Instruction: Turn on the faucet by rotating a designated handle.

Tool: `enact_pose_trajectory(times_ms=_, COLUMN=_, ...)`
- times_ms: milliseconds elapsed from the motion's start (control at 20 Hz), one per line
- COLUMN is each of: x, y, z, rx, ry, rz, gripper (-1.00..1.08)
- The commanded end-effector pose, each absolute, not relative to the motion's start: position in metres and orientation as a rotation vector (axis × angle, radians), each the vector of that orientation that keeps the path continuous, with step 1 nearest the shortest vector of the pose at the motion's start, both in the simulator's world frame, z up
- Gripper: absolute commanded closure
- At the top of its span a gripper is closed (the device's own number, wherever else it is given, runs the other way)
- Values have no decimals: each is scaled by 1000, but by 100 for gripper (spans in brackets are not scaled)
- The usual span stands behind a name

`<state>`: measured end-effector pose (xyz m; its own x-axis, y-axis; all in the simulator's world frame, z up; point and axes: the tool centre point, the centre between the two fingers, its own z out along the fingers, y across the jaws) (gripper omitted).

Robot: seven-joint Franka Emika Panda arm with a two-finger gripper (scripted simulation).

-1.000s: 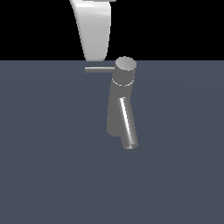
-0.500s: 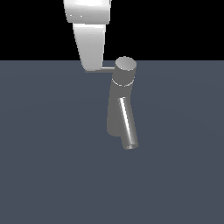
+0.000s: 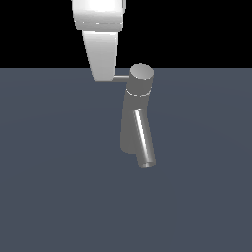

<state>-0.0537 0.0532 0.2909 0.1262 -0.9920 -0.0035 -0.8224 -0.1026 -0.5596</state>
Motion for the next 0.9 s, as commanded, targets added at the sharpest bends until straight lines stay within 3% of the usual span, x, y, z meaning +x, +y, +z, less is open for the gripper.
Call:
enact_pose_trajectory(times_ms=0, x=-57, y=53, z=288, rx=-1983, ry=1748, rz=-531, gripper=108)
enact_pose_trajectory(times_ms=850, x=-93, y=52, z=265, rx=-1984, ry=1749, rz=-532, gripper=108)
